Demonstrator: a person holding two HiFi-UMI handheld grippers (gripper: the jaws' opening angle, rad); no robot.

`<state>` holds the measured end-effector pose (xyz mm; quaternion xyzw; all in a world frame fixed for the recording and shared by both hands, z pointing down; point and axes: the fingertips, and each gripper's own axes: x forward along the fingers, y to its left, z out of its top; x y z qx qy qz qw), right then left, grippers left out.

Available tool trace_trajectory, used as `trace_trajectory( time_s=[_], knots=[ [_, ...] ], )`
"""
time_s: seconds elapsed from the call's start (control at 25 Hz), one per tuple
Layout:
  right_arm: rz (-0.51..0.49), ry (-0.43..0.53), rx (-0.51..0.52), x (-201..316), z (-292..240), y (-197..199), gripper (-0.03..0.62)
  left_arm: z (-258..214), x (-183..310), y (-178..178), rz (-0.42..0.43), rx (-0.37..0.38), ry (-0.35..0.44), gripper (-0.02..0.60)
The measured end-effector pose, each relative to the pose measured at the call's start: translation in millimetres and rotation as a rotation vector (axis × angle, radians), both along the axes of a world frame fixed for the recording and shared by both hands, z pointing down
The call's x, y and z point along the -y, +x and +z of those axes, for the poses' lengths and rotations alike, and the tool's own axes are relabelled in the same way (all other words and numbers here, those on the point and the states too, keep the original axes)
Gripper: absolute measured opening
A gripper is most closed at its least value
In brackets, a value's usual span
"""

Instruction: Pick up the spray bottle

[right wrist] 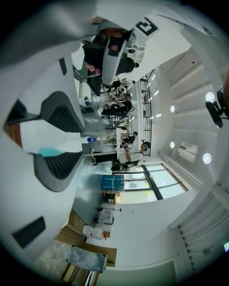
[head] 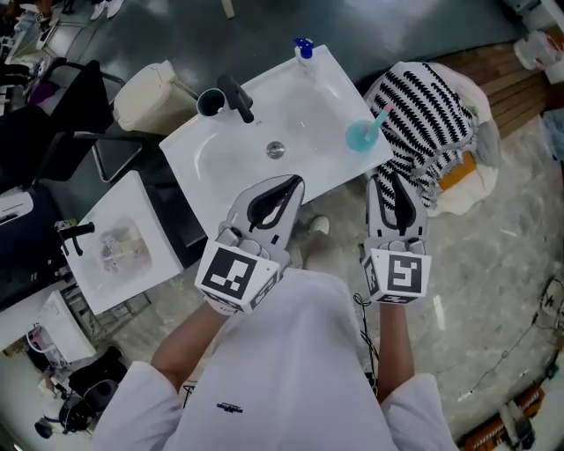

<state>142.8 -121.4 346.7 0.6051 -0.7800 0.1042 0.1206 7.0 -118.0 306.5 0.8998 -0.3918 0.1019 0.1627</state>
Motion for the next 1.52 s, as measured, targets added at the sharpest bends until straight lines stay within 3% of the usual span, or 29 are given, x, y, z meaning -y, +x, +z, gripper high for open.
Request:
trace_trajectory(
  time_s=[0.44,0.96,1.28,1.52],
  knots=[
    [0.001,-0.031,0.033,45.3,34.5,6.8,0.164,40.1,32.7,17.4,-0.02,0.005,-0.071,0.008],
    [-0.047,-0.032,-0.031,84.2,97.6,19.9,0.307,88.8,53.6,23.2,-0.054,0.019,-0.141,0.008],
    [-0.059,-0.091,-0.01,105.0,146.4,24.9,0.322,118.1,69.4,25.1,-0.057,0.029,-0.181,0.008],
    [-0.065,-0.158,-0.052,107.6,189.0,20.4,0.331,141.6,66.8,28.1,-0.055,0.031,-0.238,0.008]
  ],
)
